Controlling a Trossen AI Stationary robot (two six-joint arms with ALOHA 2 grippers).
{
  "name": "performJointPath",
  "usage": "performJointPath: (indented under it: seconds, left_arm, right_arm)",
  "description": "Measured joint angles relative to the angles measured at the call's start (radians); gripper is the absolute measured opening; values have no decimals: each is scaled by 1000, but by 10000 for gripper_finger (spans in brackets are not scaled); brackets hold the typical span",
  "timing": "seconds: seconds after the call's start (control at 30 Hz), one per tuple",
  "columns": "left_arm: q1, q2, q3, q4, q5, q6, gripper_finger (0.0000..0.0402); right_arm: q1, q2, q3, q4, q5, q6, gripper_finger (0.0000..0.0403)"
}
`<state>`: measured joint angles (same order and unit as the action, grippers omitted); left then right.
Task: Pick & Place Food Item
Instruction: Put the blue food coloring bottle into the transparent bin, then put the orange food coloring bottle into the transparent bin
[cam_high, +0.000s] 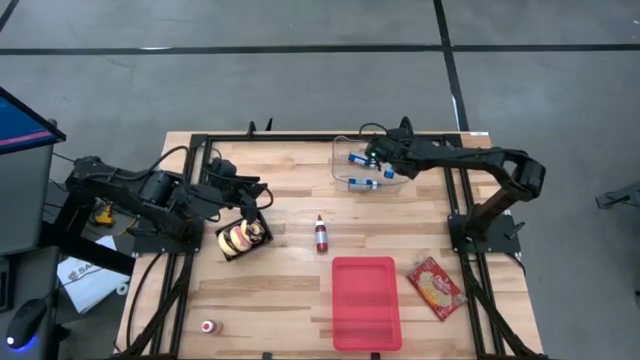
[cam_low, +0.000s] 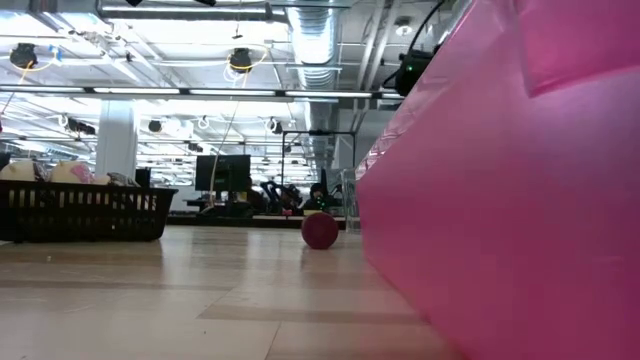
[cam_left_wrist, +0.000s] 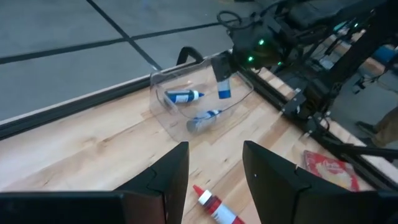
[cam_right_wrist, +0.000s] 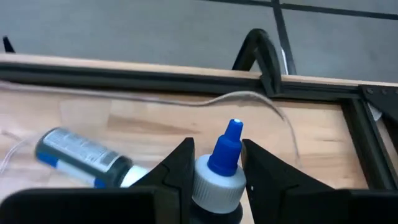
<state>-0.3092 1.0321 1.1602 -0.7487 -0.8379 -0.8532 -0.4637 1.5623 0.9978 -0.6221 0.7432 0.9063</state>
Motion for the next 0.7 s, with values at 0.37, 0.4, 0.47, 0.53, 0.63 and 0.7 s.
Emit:
performJointPath:
  seconds: [0.37,0.4,0.47,0.53,0.63,0.7]
  left_arm:
    - [-9,19,0,27,27,-1,147]
    - [-10,19,0,35,29,-1,147]
    - [-10,19,0,37,36,-1,147]
    - [-15,19,0,37,37,-1,147]
    - [-24,19,0,30,41,-1,147]
    - [-28,19,0,22,66,-1,147]
  right_arm:
    - [-15,68,-25,144,-90,-109,139]
    - [-14,72,-25,148,-91,-109,153]
    - [-14,78,-25,146,-93,-98,178]
    - [-15,77,-25,147,-92,-100,194]
    - [-15,51,-25,142,-91,-129,202]
    - [-6,9,-25,127,-90,-137,200]
